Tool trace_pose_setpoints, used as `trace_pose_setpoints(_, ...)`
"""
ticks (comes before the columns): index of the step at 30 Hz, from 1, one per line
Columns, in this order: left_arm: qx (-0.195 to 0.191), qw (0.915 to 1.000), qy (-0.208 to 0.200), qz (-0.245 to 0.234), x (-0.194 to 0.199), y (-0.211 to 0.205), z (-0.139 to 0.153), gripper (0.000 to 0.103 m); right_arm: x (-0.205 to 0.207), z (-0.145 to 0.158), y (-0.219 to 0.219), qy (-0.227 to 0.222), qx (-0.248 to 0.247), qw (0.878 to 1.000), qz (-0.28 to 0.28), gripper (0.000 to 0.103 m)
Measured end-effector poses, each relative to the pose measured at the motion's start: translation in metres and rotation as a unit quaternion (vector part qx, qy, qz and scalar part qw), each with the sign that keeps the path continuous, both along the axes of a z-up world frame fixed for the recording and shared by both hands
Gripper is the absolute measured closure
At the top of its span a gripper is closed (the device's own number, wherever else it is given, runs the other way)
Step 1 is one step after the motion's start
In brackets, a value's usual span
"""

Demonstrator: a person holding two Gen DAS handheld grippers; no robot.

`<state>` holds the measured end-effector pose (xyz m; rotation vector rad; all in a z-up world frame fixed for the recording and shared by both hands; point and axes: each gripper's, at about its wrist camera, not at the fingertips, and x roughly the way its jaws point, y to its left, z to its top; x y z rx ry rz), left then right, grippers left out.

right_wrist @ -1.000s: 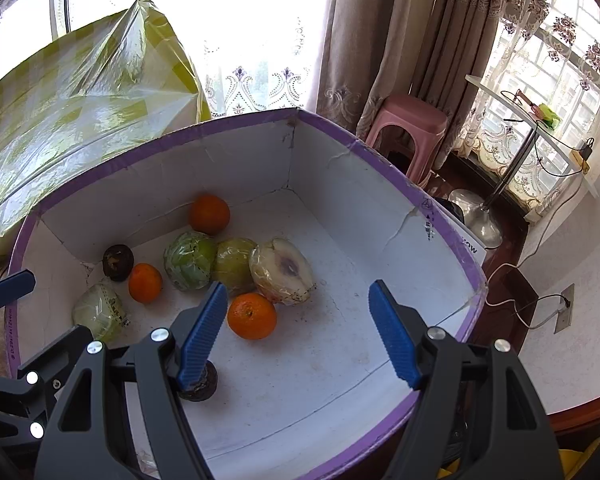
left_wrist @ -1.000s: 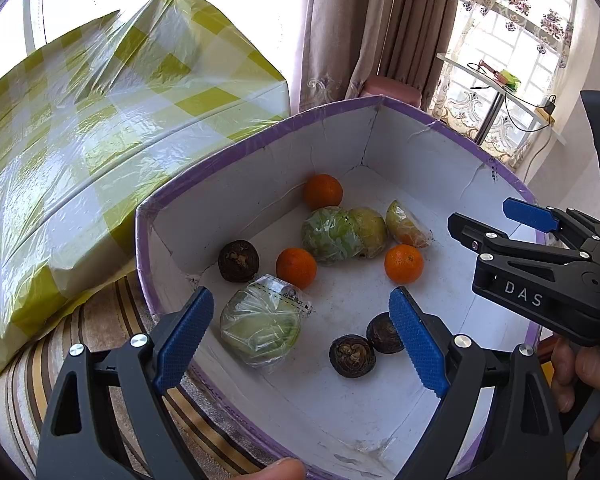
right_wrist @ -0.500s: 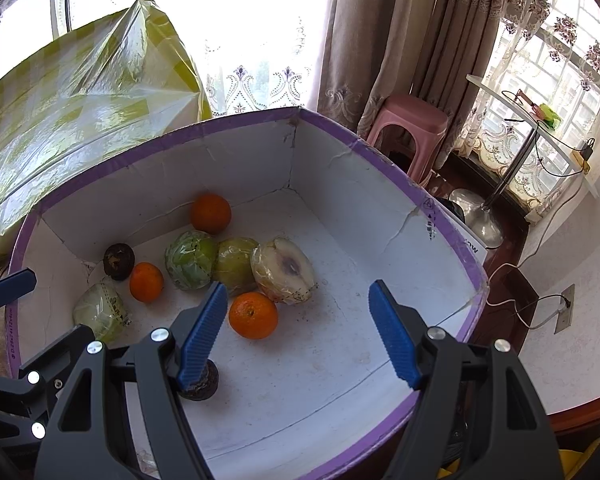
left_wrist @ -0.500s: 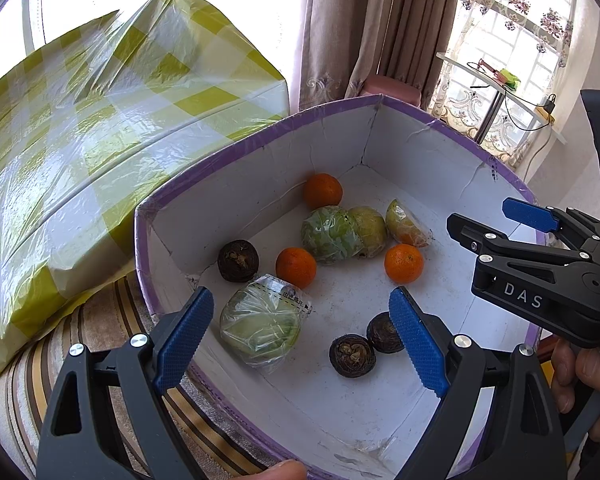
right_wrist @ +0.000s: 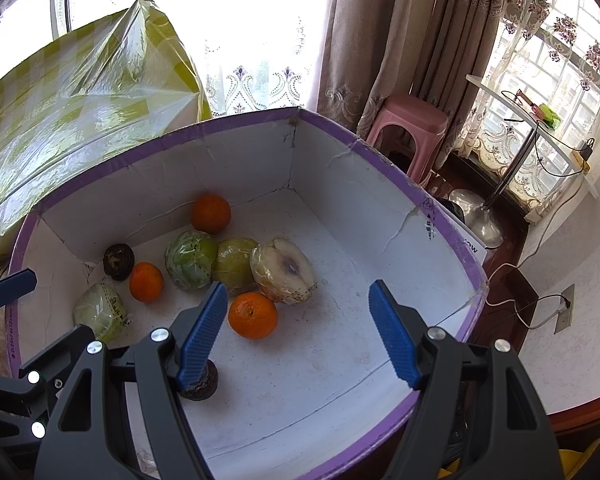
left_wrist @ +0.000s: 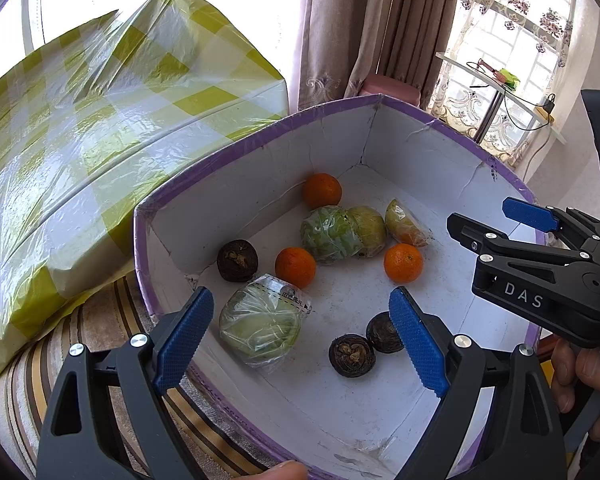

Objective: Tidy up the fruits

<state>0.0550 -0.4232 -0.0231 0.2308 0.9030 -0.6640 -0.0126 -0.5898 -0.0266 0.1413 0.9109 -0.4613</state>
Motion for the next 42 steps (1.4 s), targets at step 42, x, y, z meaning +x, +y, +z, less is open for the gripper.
trace_pose_setpoints(42,0.002,0.9999,0.006,-0.009,-0.0025,-0.0002,-0.0023,0.016,0.0031,0.0,-0.0022,0.004,0.007,1.0,0.003,0.03)
